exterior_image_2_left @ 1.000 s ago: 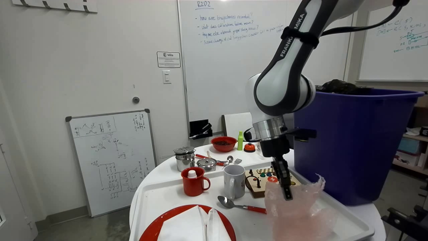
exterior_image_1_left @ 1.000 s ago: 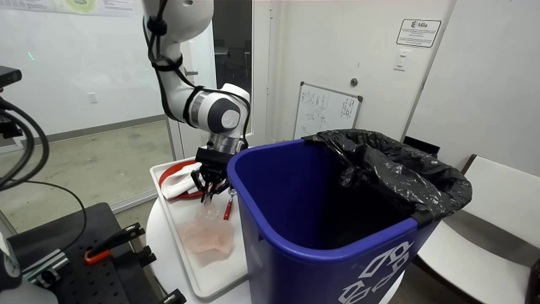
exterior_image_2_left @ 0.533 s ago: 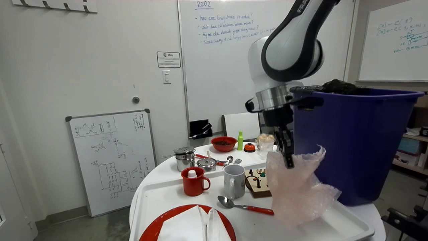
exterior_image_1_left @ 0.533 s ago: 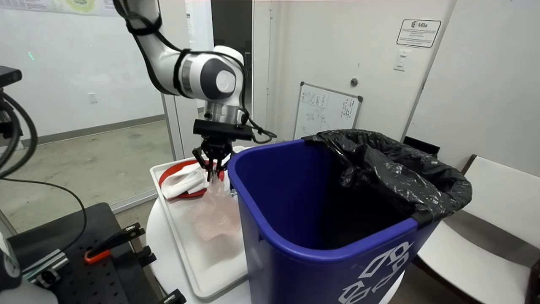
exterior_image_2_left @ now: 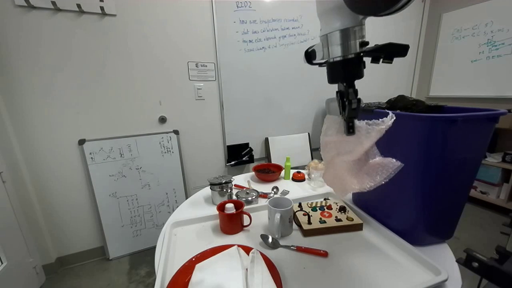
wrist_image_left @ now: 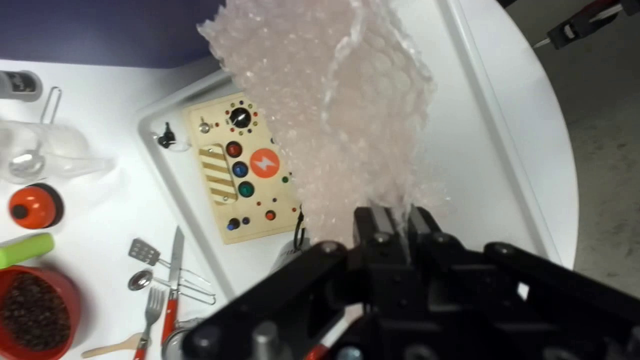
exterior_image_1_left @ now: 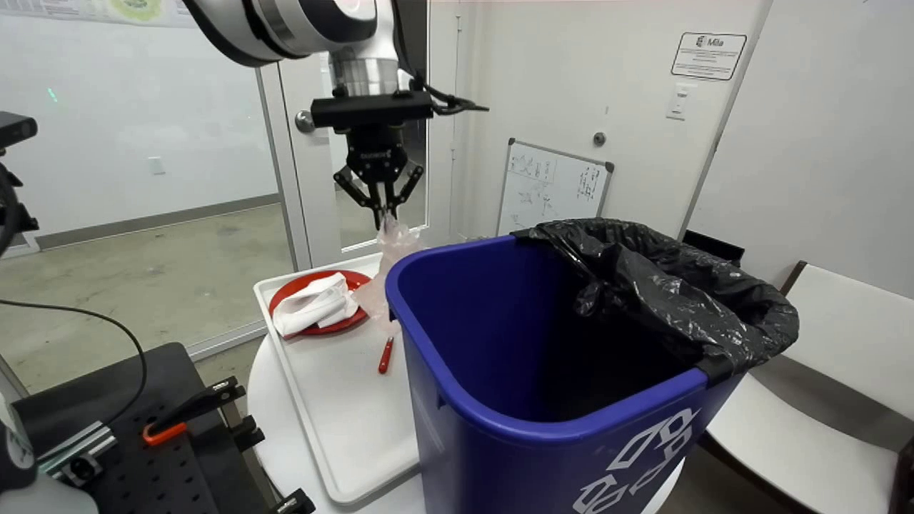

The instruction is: Pick up the paper garbage and put it in the bin

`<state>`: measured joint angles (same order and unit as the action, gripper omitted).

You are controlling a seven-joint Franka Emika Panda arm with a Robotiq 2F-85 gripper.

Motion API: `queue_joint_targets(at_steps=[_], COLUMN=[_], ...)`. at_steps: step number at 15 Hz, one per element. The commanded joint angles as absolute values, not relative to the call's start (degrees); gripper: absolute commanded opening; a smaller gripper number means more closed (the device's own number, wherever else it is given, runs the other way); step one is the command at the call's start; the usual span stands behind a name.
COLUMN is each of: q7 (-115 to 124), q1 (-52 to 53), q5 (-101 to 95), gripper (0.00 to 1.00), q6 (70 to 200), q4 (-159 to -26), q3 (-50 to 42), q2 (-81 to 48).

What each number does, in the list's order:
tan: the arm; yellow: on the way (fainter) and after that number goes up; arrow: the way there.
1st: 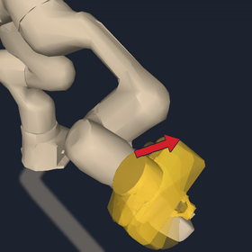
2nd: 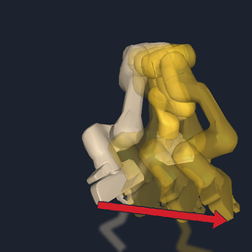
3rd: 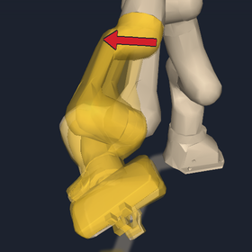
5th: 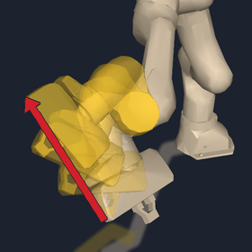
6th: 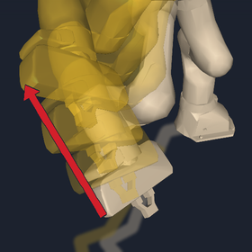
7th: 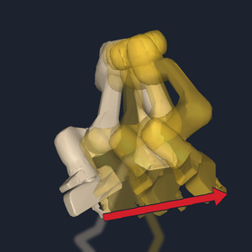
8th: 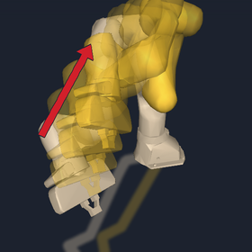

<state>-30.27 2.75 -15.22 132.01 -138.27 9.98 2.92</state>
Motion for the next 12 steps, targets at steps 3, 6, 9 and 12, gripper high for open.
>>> queue_joint_targets(at_steps=[3, 6, 9, 12], q7=[-24.79, -23.80, -24.91, -25.65], q1=[3.15, 3.11, 3.56, 4.00], q5=[-18.40, -17.93, -16.53, -15.92], gripper=[0.08, 0.08, 0.08, 0.08], q6=[132.04, 132.30, 133.31, 134.56], q4=[-140.02, -140.24, -140.83, -141.42], q3=[6.53, 4.79, 2.87, 1.26], q2=[13.69, 18.31, 22.89, 26.86])
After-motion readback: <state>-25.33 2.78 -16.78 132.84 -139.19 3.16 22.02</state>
